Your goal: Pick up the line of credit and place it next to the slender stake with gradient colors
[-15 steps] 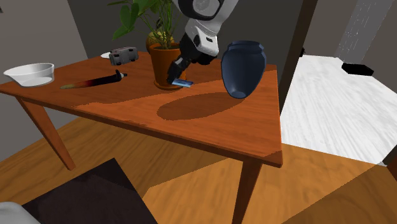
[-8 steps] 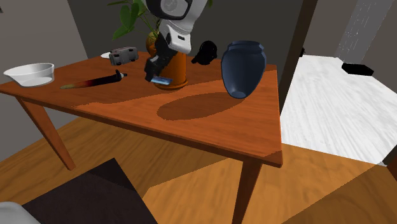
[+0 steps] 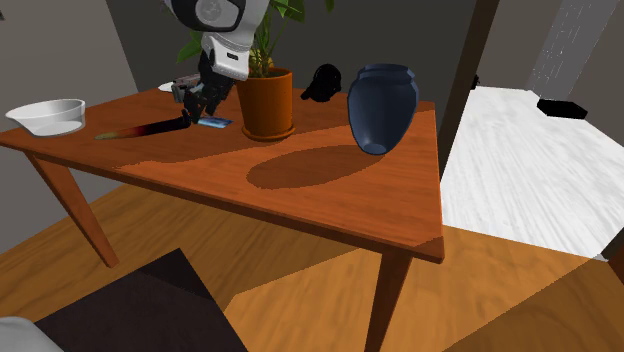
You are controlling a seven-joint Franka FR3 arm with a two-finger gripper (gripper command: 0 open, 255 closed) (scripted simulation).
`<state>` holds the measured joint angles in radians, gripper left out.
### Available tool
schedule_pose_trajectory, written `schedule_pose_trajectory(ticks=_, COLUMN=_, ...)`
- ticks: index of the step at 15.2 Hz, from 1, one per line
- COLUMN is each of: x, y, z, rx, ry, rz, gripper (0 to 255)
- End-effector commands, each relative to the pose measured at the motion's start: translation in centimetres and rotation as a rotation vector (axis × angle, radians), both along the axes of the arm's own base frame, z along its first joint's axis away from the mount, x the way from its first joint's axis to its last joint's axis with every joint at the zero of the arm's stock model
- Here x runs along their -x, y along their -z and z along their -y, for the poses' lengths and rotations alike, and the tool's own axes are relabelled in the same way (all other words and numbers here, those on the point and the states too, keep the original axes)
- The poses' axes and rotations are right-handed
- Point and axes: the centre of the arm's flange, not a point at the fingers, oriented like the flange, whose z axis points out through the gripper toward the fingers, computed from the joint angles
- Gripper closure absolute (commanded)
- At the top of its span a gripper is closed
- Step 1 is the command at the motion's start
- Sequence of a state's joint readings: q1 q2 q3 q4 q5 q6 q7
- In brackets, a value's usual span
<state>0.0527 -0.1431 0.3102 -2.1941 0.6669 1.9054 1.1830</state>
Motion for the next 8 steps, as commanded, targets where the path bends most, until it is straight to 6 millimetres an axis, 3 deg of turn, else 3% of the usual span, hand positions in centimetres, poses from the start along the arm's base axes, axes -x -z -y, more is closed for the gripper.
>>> schedule_pose_trajectory(ticks=1, x=1.8, y=0.2, z=-2.3, rx=0.000, ry=0.002, rz=0.000, gripper=255)
schedule_pose_trajectory(ticks=8, x=6.9, y=0.1, z=-10.0, rx=0.000, ry=0.002, rz=0.000, gripper=255)
